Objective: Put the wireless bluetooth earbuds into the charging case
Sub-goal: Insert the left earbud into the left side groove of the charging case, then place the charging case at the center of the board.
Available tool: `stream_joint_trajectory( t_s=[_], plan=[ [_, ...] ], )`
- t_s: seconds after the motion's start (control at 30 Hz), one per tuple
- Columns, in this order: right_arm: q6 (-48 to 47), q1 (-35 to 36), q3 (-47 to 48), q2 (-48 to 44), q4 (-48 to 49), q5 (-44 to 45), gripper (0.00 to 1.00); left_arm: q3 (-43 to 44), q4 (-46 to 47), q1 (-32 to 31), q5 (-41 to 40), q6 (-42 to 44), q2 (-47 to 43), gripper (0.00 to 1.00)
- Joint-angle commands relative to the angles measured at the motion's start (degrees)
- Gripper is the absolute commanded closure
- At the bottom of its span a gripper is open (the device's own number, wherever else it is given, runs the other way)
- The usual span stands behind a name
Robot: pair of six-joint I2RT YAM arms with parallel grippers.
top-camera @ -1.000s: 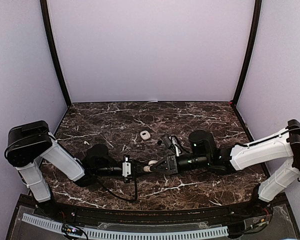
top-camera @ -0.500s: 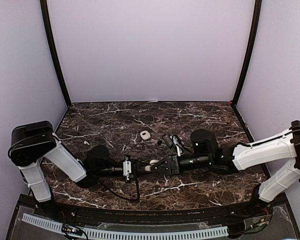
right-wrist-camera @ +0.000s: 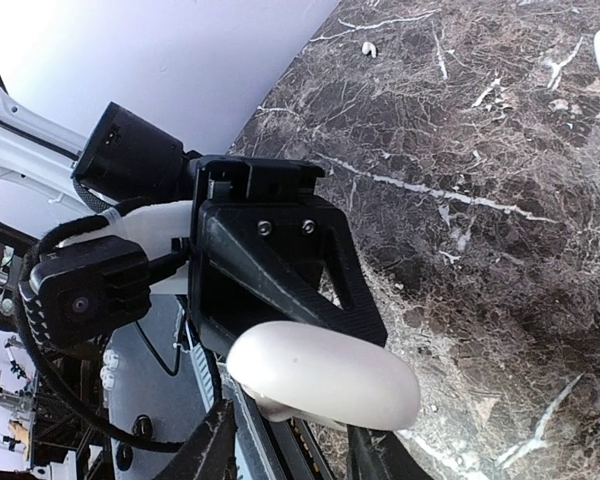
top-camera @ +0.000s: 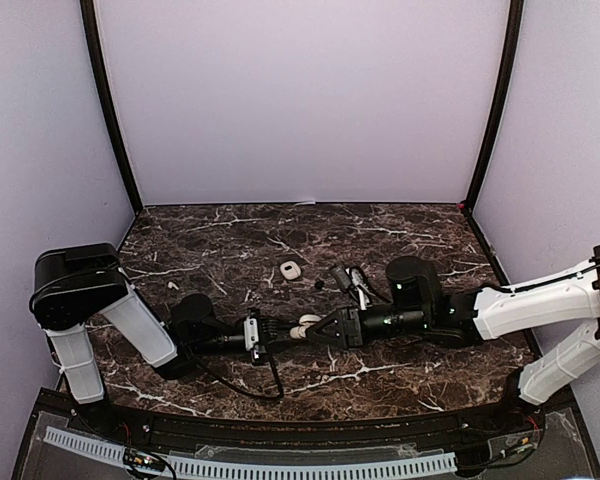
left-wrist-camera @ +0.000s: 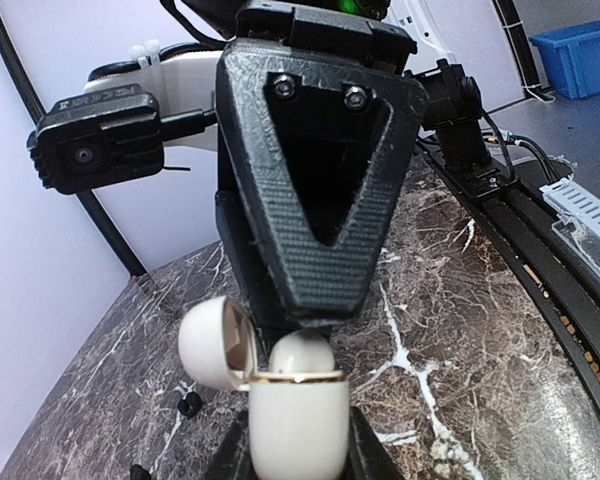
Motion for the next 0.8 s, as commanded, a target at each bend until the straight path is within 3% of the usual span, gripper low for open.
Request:
stream_joint_trajectory(
  t_s=[0.0,0.23,0.47,0.63,0.77],
  plan=[
    [-1.47,0.15,-0.23,-2.68,-0.43,2.15,0.62,-1.49,5.82,-0.34,-0.56,-2.52,-1.5,1.0],
    [-7.16,0.15,-2.82,-8.07,-1.49,6.48,0.61,-5.67,14.69,2.82,0.3,-13.52,-1.83,1.0],
    [-12.84,-0.09,-2.91,-7.61,-3.87,9.39,0.59,-10.39,20.33,5.31,-0.73,-24.23,-4.23,1.0],
    [-15.98,-0.19,-2.98,-5.34,-2.67,8.92,0.58,-13.39,17.15,8.09,-2.91,-30.8,-10.38,1.0],
    [-17.1,-0.2,-4.03,-4.2,-0.13,8.12,0.57,-12.46,5.65,9.14,-2.06,-34.12,-15.63,0.99]
  ],
)
